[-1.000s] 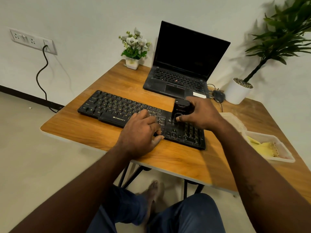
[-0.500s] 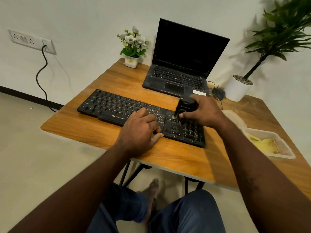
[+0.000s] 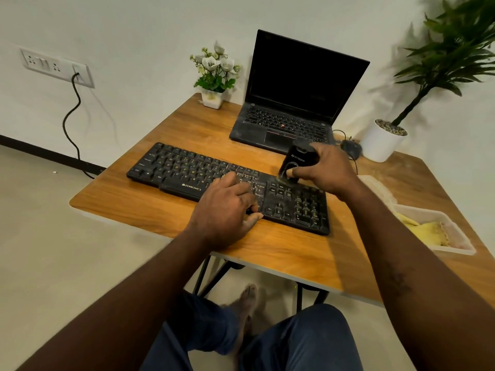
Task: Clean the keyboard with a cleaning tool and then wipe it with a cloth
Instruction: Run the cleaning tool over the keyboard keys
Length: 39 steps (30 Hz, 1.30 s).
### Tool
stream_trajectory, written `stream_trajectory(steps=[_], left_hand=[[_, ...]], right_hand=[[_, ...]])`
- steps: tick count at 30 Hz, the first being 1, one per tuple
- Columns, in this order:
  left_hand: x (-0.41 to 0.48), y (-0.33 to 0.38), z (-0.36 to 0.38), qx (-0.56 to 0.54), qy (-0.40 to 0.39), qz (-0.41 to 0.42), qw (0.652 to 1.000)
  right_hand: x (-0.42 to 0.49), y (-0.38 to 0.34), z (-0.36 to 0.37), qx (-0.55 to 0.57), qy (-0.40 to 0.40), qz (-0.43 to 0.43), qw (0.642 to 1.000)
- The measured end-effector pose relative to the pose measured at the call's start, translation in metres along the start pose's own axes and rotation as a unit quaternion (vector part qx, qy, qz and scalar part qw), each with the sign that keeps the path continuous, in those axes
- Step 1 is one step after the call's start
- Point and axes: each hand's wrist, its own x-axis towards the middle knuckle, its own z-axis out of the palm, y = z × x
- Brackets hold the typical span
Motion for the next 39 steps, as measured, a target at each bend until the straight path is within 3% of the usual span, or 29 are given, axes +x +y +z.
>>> stream_trajectory(steps=[3,8,12,13,17,18,22,23,26,28,35,39], left_hand=[[0.000,0.000,0.000,-0.003,0.001,0.000,1.000],[-0.001,0.000,0.001,-0.004,-0.002,-0.003,1.000],[0.000,-0.001,0.001,-0.003,-0.002,0.000,1.000],[0.001,-0.002,0.001,-0.004,-0.001,0.001,1.000],[0.001,-0.001,0.001,-0.006,-0.002,0.003,1.000],[0.000,-0.001,0.001,-0.006,-0.004,0.002,1.000],[0.000,-0.001,0.001,-0.008,-0.002,0.001,1.000],[0.001,-0.001,0.000,-0.008,-0.003,0.000,1.000],[0.000,0.000,0.000,-0.007,0.000,0.002,1.000],[0.000,0.000,0.001,-0.008,0.001,0.003,1.000],[0.000,0.000,0.000,-0.004,0.003,0.001,1.000],[0.000,0.000,0.001,-0.004,0.007,0.000,1.000]], right_hand=[[-0.004,-0.002,0.002,0.023,-0.098,-0.003,0.995],[0.002,0.003,0.001,-0.063,0.052,0.014,0.997],[-0.015,0.001,-0.002,0.043,-0.121,-0.025,0.991],[-0.016,0.002,0.000,0.038,-0.133,-0.030,0.990],[-0.007,0.011,-0.002,-0.032,0.029,-0.005,0.999],[-0.007,0.014,-0.005,-0.022,0.029,-0.003,0.999],[-0.018,0.016,-0.007,0.050,-0.124,-0.025,0.991],[-0.018,0.017,-0.006,0.040,-0.116,-0.026,0.992],[-0.008,0.020,-0.006,-0.041,0.013,-0.038,0.998],[-0.001,0.016,-0.006,-0.053,0.031,-0.054,0.997],[0.016,-0.023,0.021,0.014,-0.075,-0.074,0.994],[0.018,-0.008,-0.004,-0.047,-0.105,-0.047,0.992]])
